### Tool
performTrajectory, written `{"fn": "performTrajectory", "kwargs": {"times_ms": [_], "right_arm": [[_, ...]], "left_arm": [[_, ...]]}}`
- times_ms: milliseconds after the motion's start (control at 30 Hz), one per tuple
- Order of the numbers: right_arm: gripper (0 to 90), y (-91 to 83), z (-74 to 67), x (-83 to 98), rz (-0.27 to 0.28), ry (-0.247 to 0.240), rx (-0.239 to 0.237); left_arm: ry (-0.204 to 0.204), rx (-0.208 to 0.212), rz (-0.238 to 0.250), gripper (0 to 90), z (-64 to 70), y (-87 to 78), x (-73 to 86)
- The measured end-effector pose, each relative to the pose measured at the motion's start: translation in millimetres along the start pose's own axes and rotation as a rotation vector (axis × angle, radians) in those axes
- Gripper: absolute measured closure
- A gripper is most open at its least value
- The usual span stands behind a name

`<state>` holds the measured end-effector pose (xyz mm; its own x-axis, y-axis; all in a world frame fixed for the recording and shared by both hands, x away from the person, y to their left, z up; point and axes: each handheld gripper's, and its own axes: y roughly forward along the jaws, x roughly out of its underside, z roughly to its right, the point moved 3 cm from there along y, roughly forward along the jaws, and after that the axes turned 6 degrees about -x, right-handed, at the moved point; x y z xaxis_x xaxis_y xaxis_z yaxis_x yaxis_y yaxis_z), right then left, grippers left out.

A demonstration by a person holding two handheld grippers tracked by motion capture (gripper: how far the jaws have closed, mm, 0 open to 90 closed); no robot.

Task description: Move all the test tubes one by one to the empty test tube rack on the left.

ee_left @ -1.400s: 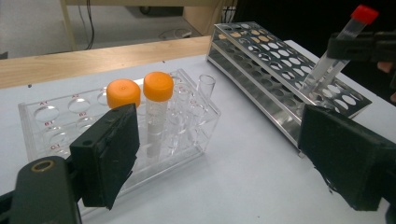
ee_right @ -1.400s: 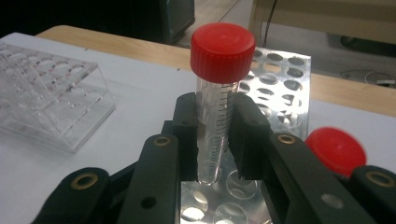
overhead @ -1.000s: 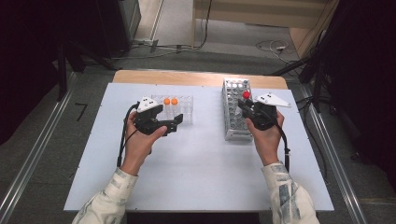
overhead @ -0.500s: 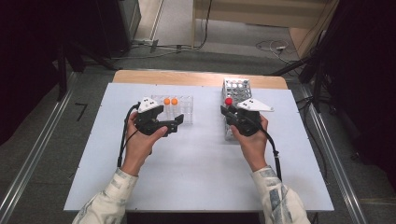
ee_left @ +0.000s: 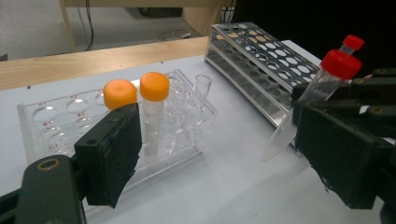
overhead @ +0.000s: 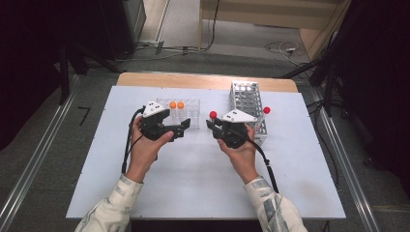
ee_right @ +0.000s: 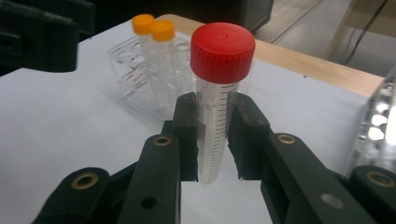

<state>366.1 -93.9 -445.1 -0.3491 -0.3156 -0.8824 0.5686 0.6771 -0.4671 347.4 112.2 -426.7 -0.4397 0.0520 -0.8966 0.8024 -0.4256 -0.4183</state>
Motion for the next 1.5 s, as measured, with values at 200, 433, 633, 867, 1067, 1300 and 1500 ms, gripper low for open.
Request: {"fn": "performTrajectory", "kwargs": {"times_ms": [200,433,633,867,1067,1300,1500], "right_arm": [[71.1,16.4,-18.8,3.8,-0.026,-0.014,-0.043],[71.1,30.5,-36.8,2.7,-0.045,-0.040,-0.080],[71.0,37.0,-47.9,0.6,-0.049,-0.049,-0.103],[71.0,37.7,-49.1,-0.8,-0.048,-0.048,-0.105],[71.0,37.4,-47.7,-1.1,-0.049,-0.048,-0.105],[71.0,38.0,-49.3,-0.7,-0.050,-0.048,-0.109],[67.0,38.2,-48.9,-0.8,-0.051,-0.036,-0.119]], "left_arm": [[0.016,0.033,0.020,17.2,6.0,-1.3,-1.1],[0.037,0.080,-0.002,28.7,14.2,-1.3,0.2],[0.073,0.081,-0.016,41.6,16.1,-0.3,2.7],[0.103,0.076,-0.016,57.2,17.7,0.4,4.5],[0.115,0.080,-0.024,61.8,20.4,1.6,5.9],[0.125,0.058,-0.023,69.2,19.9,1.3,6.3],[0.129,0.046,-0.024,70.5,19.7,0.9,6.4]]}}
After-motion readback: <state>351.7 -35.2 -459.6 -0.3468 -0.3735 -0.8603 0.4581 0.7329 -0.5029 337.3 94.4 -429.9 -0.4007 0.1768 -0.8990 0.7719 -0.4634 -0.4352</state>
